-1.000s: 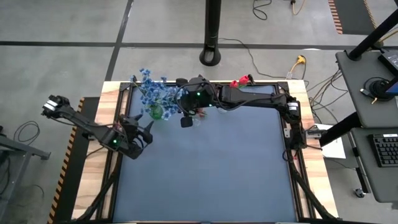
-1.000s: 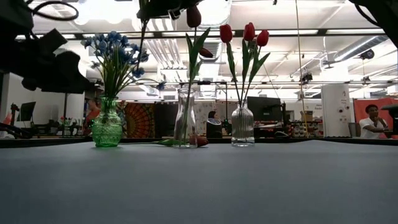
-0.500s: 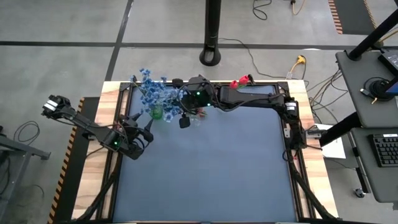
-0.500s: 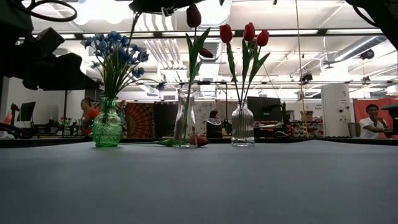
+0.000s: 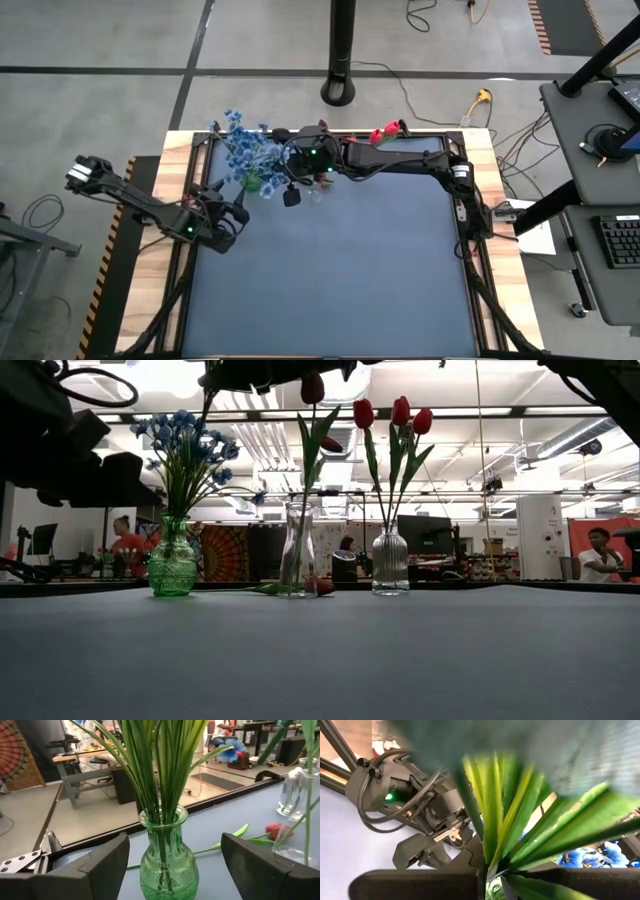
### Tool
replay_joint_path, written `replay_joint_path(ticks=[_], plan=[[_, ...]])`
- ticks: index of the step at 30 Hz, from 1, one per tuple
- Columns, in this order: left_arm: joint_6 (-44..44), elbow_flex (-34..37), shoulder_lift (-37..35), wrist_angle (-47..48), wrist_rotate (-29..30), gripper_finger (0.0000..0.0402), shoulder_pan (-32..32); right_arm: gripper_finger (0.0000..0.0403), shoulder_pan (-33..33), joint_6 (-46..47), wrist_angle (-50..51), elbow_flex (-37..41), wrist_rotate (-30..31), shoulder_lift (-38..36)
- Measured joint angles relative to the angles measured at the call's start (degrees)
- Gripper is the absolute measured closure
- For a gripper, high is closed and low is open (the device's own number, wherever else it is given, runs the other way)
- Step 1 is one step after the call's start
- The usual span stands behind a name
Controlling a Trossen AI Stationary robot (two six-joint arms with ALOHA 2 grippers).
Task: Sort flowers into vase by color
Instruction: Put the blue flowers into the green vase
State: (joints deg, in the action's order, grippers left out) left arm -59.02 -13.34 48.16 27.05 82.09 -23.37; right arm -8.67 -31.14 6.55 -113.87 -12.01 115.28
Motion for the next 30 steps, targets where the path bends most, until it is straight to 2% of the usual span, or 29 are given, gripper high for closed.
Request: replay_joint_path(ticks=[7,12,19,25,30], plan=[[-0.15,0.02,4.68,-5.39,0.81,0.0106,0.76,0.0383,0.0,-0.55,-0.02,-0.11,0.01,-0.04],[-0.02,0.02,7.86,-6.76,-3.49,0.0106,0.76,0.0383,-0.31,-0.66,0.09,-0.11,0.02,-0.04],[0.15,0.02,9.18,-7.65,-3.65,0.0106,4.21,0.0383,-0.79,-0.52,0.2,-0.11,0.04,-0.04],[7.78,0.02,9.1,-9.06,-9.55,0.0106,5.23,0.0383,-0.76,-0.9,0.22,-0.11,0.04,-0.07],[12.15,0.02,6.92,-9.02,-10.2,0.0114,6.21,0.0383,-0.76,-1.05,0.2,-0.11,0.04,-0.07]])
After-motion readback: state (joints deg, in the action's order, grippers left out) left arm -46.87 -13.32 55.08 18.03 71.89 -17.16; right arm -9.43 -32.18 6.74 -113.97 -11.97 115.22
